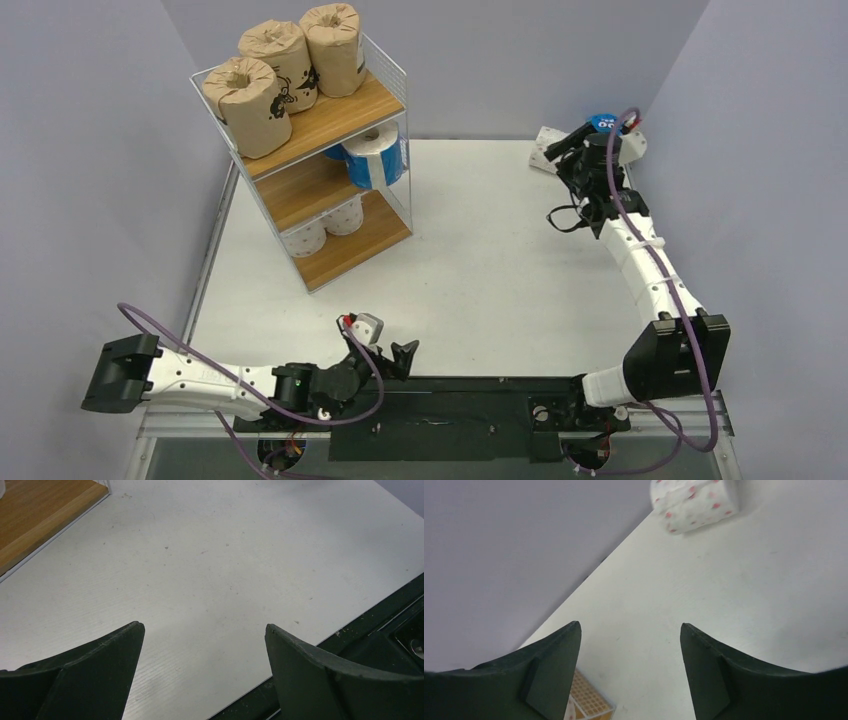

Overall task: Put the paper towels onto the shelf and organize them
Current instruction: Pick up the paper towel from the corner of the board.

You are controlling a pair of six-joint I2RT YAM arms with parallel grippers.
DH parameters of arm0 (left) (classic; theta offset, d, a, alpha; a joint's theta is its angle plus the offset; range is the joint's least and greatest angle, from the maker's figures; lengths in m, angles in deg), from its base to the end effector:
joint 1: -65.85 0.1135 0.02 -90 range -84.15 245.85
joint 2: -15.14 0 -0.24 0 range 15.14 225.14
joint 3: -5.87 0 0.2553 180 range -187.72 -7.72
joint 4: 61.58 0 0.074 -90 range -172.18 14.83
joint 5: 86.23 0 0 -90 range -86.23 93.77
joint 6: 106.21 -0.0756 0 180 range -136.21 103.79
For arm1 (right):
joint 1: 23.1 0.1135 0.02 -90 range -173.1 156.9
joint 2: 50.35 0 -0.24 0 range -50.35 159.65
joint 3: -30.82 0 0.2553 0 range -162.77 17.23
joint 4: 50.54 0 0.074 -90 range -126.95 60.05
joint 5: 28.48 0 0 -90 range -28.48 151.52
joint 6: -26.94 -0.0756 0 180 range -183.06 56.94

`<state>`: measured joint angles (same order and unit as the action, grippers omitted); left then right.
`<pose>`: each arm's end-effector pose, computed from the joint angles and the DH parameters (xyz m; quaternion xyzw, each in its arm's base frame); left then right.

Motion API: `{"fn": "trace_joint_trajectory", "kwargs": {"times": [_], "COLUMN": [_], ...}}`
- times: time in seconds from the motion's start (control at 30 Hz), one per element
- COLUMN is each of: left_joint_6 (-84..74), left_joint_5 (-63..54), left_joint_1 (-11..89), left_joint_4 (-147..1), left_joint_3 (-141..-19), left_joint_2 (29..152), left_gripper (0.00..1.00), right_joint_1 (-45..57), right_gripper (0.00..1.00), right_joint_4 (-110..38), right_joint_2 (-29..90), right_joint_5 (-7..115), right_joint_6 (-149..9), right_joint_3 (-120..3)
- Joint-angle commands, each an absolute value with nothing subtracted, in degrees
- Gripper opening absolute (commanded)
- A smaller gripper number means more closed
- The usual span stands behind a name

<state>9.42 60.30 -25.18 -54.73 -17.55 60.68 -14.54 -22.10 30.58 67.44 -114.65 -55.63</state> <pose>0.0595 -0.2011 0.1582 0.1363 0.7443 -0.2573 0.6010 0.3707 0.0479 0.3170 0.3318 0.7639 0.2393 0.4991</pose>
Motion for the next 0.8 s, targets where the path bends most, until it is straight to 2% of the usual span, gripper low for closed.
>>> {"fn": "trace_joint_trajectory", "kwargs": {"times": [0.0, 0.1, 0.4, 0.77], "left_joint_6": [8.03, 8.64, 5.33, 4.36], "left_joint_5": [62.08, 62.62, 63.74, 63.22], "left_joint_1": [-25.38, -25.38, -25.1, -21.13], "left_joint_4": [-50.82, -52.42, -53.06, -48.52], "left_joint_3": [-16.76, -16.65, -17.1, -15.72], "left_joint_2": [57.92, 56.2, 51.7, 56.23], "left_gripper": [0.91, 0.91, 0.94, 0.97], "right_joint_1": [-21.13, -26.49, -35.22, -38.29], "right_gripper": [0.7, 0.74, 0.75, 0.81], "right_joint_4": [-21.76, -21.96, -30.33, -54.67], "right_joint_2": [31.84, 36.3, 47.85, 61.14], "right_joint_5": [72.24, 72.57, 67.33, 62.01], "right_joint_6": [-116.49, -117.17, -120.03, -134.37], "right_joint_3": [-56.45, -57.19, -60.6, -63.38]}}
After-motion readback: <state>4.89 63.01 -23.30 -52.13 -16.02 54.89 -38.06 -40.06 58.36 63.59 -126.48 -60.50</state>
